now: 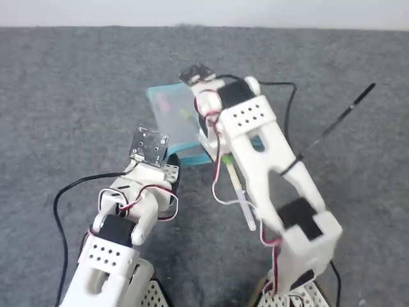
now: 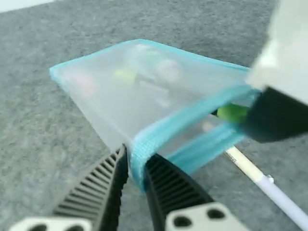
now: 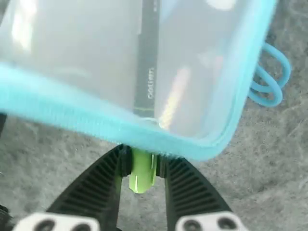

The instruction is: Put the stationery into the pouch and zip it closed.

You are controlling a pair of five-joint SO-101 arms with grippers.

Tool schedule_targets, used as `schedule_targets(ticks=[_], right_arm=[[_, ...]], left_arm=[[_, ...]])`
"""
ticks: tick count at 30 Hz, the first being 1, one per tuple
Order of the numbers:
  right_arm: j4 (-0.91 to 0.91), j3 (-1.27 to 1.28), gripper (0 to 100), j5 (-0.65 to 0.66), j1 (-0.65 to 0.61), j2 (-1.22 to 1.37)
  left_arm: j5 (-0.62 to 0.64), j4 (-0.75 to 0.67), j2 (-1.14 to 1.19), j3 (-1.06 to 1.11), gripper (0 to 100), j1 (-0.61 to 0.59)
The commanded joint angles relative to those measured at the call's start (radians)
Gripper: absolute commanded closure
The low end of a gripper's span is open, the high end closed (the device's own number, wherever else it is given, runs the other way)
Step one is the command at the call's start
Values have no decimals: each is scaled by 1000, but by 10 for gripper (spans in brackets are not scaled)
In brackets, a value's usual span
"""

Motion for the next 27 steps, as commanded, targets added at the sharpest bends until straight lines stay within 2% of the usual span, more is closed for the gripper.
schedule_targets(ticks=[1,5,11,15,19,27], right_arm=[[71,-279,990,-87,4,101],[76,-414,970,-146,1,199],[82,-419,796,-95,-53,206],[81,-368,816,-48,-105,142],[79,-327,821,9,-157,39],[77,-304,821,17,-122,-186]], left_arm=[[-23,-6,-23,-8,989,28],[-23,-6,-23,-8,989,23],[-25,-9,-23,-8,989,-14],[-25,-40,-20,-8,989,-103],[-25,-41,-23,-8,989,-126],[-20,-43,-23,-8,989,-137]])
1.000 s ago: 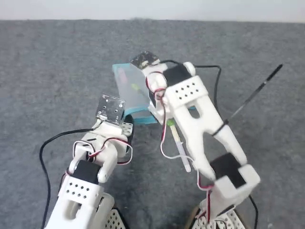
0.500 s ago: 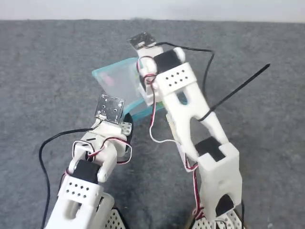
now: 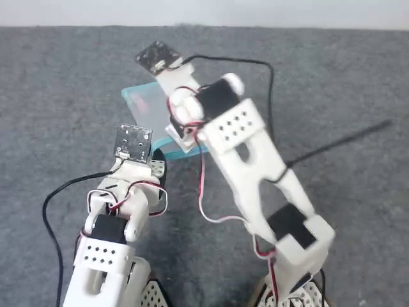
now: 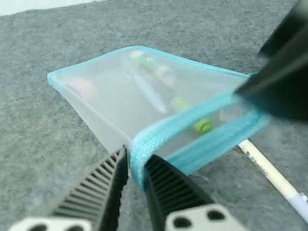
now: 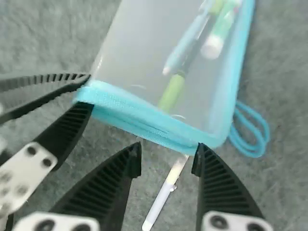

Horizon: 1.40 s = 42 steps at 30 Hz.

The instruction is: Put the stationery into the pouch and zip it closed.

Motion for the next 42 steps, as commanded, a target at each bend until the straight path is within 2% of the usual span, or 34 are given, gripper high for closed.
schedule_targets(ticks=[1,6,11,13,15,17,19,23,25,27,30,31,33,37,42], right_arm=[[36,29,821,20,48,-194],[4,305,822,71,148,-335],[-220,802,822,26,173,-558],[-348,1026,822,28,170,-665],[-469,1221,823,28,170,-754],[-542,1353,823,34,170,-812],[-552,1422,823,63,170,-834],[-610,1540,823,78,173,-834],[-664,1596,823,78,170,-834],[-687,1622,823,80,168,-834],[-684,1629,823,81,168,-832],[-684,1639,823,83,168,-831],[-684,1657,823,83,170,-814],[-684,1659,823,86,171,-760],[-693,1660,823,123,153,-680]], left_arm=[[0,-38,-25,-8,989,-34],[97,-40,-25,-31,989,-184],[121,-31,-17,-56,990,-275],[78,2,-17,-59,990,-230],[-49,35,-17,-51,990,-81],[-80,58,-25,-54,990,23],[-21,61,-25,-85,990,-20],[109,44,-21,-128,990,-319],[120,26,-17,-128,990,-394],[69,40,-15,-122,990,-336],[-91,60,-21,-71,990,-86],[-97,60,-25,-59,990,-35],[-55,60,-26,-74,990,-51],[-28,35,-21,-79,990,-180],[-28,-12,-18,-50,989,-199]])
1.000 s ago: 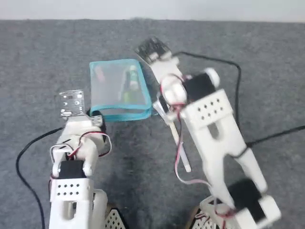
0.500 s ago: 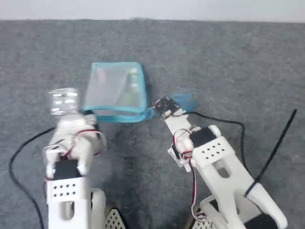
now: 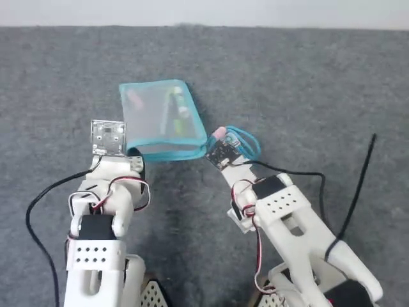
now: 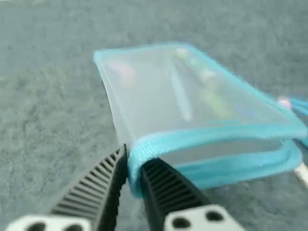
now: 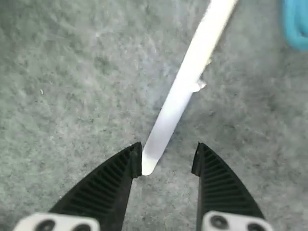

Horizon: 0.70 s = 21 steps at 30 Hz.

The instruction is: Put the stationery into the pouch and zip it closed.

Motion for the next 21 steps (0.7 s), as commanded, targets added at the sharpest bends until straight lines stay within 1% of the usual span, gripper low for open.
schedule_targets(ticks=[1,7,9,11,12,14,15,17,21], right_arm=[[-24,-5,823,32,-10,70],[-101,-6,828,2,-4,200],[-105,-11,887,0,-4,225],[-117,-11,980,6,-2,229],[-117,-11,998,8,-1,229],[-113,-12,972,8,19,229],[-113,-15,982,9,36,229],[-79,-52,993,11,82,229],[87,-239,993,81,208,228]], left_arm=[[15,-58,-20,-10,989,-12],[15,-58,-23,-8,989,-12],[15,-58,-23,-8,989,-14],[15,-57,-23,-8,989,-14],[15,-57,-23,-8,989,-12],[15,-57,-23,-8,989,-12],[15,-57,-23,-8,989,-12],[15,-57,-20,-8,989,-12],[20,-58,-17,-7,989,-12]])
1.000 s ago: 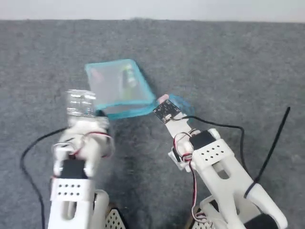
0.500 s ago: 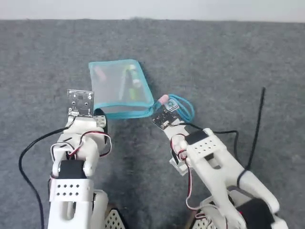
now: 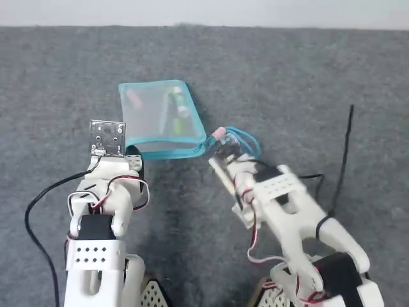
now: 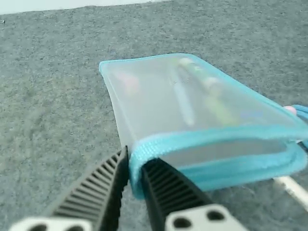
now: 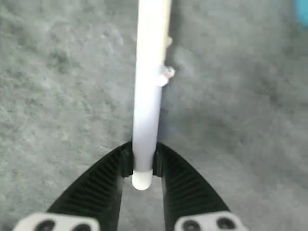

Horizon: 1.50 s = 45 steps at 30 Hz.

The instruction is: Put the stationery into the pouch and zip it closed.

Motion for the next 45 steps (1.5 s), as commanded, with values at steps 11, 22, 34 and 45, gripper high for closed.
schedule_targets(ticks=[11,22,34,45], right_arm=[[532,-526,993,137,88,-314],[579,-526,993,160,-180,-463],[628,-775,993,61,-191,-507],[680,-839,993,12,-194,-526]], left_arm=[[57,-91,-15,12,989,-2],[57,-89,-15,10,989,-2],[55,-91,-15,10,989,-2],[58,-87,-15,10,989,-2]])
